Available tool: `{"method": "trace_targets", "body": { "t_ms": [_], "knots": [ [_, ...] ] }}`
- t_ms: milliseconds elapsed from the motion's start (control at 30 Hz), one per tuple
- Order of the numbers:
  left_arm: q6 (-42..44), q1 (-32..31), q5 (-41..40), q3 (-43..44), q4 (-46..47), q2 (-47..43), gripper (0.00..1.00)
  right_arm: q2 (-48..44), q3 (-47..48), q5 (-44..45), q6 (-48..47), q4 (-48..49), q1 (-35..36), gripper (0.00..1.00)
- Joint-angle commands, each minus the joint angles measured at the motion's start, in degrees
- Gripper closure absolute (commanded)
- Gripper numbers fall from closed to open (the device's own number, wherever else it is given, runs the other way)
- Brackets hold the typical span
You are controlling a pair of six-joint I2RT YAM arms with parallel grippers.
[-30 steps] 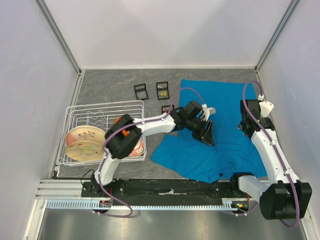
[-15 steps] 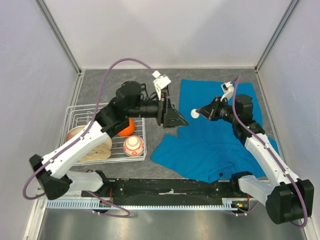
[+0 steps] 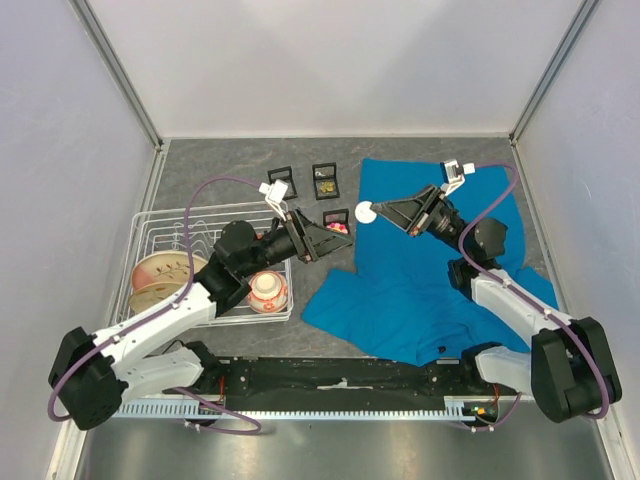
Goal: Remove the brooch from the garment
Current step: Close the brooch.
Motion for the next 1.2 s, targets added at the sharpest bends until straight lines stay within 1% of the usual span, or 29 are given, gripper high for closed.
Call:
{"method": "trace_targets", "body": {
  "t_ms": [0,100,167,200,300,333,433,500,567,667,700,767,833,1000,1167],
  "knots": [
    [-5.57,0.35,-3.63,-3.37,25.45,2.43,0.31,0.59,-1.20,1.32,7.35,12.95,2.22,1.00],
    [-5.40,0.35,-6.09,-3.73,29.60,4.80,0.32,0.24,-1.47,2.81,6.74,11.64,3.89,1.00],
    [-5.57,0.44,-6.19,-3.20,31.80,7.08,0.35,0.06,-1.73,4.21,5.77,10.15,4.77,1.00],
    [-6.01,0.44,-6.27,-3.29,34.94,7.88,0.36,-0.03,-1.73,4.66,5.33,9.53,5.30,1.00],
    [-7.15,0.44,-5.93,-3.29,37.26,9.81,0.44,0.06,-1.73,5.45,4.45,7.68,6.35,1.00],
    [-7.24,0.44,-5.58,-3.20,37.78,10.17,0.49,0.06,-1.99,5.89,4.45,7.59,6.36,1.00],
    [-8.90,0.44,-4.34,-3.55,40.16,11.57,0.55,-0.64,-2.78,7.91,4.01,6.11,6.62,1.00],
    [-9.43,0.44,-3.82,-4.34,40.69,11.75,0.54,-1.26,-2.79,8.88,3.22,4.52,6.62,1.00],
    [-9.88,0.44,-3.38,-5.22,41.57,11.58,0.46,-1.87,-2.79,9.58,2.69,2.85,6.62,1.00],
    [-10.49,0.44,-2.85,-6.36,41.83,11.05,0.43,-2.66,-3.22,11.08,2.69,1.97,6.62,1.00],
    [-10.58,0.44,-2.59,-6.63,41.83,10.87,0.43,-2.84,-3.31,11.69,2.95,1.79,6.62,1.00],
    [-11.02,0.44,-2.58,-7.33,41.92,10.96,0.52,-3.37,-3.84,12.92,3.30,1.96,6.62,1.00],
    [-11.81,0.35,-2.85,-7.60,42.88,11.40,0.57,-3.55,-3.58,13.28,3.22,1.27,6.62,1.00],
    [-12.42,0.35,-2.32,-6.19,44.46,13.16,0.57,-3.28,-3.66,12.57,3.39,1.26,6.97,1.00],
    [-13.65,0.35,-2.23,-5.31,44.90,14.91,0.52,-4.07,-3.49,12.49,3.39,0.47,7.15,1.00]
  ]
}}
